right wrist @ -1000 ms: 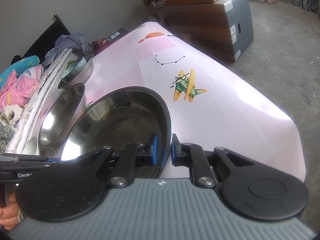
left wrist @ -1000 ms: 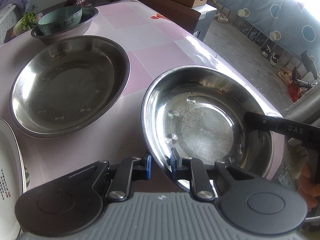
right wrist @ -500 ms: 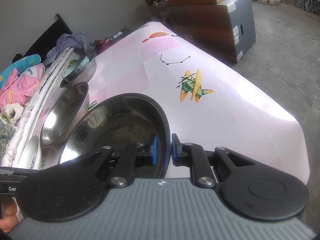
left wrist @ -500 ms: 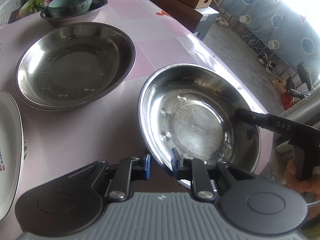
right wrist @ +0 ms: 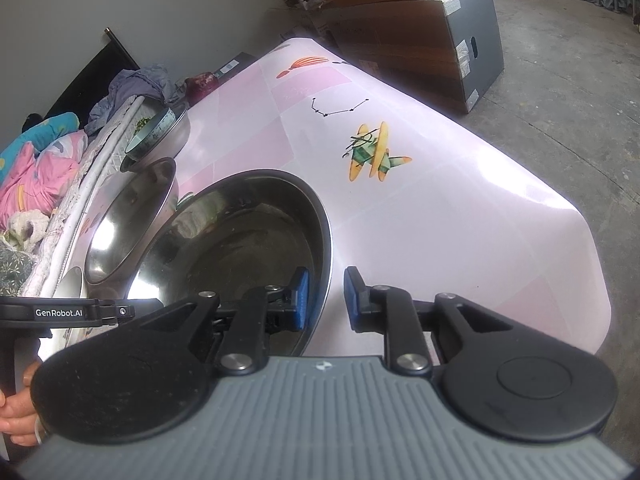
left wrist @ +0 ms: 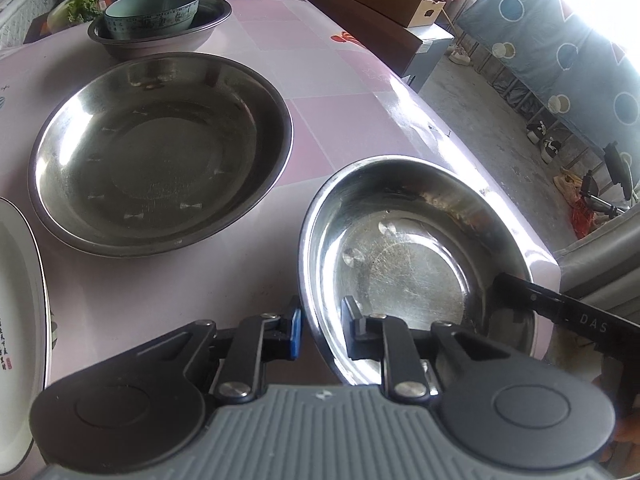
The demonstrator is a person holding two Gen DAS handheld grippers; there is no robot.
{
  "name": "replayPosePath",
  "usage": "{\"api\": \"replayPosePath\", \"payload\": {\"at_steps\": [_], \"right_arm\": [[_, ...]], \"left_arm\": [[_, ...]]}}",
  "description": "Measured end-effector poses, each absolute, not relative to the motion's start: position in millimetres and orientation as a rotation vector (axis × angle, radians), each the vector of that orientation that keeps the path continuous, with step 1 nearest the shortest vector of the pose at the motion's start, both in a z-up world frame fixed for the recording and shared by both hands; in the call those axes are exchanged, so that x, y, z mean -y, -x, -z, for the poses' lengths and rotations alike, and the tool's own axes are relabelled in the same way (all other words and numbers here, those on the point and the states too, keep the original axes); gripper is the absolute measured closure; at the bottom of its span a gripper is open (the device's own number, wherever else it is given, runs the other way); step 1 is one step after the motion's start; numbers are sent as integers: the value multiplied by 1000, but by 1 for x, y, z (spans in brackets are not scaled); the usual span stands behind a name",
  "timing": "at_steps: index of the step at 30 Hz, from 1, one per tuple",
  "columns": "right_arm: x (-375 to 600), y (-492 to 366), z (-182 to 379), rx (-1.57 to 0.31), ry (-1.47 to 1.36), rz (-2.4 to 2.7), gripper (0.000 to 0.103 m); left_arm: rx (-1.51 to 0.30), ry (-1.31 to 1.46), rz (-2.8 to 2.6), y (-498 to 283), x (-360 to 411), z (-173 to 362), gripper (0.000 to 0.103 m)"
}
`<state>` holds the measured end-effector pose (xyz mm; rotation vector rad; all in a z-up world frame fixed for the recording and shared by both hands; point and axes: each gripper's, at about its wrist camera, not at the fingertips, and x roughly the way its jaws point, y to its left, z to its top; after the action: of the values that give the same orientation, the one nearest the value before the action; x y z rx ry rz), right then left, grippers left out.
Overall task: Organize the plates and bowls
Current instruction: 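Lift the large steel basin off the table with both tools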
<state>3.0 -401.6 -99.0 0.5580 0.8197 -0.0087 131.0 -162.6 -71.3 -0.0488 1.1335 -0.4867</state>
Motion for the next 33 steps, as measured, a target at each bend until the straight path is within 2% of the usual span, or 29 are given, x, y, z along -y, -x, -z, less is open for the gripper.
{"api": "replayPosePath", "payload": {"at_steps": [33], "right_arm": [[396,-1,99,-795,-489,39,84]], "left_arm": [[-1144,-14,506,-124,171,74,83]]}}
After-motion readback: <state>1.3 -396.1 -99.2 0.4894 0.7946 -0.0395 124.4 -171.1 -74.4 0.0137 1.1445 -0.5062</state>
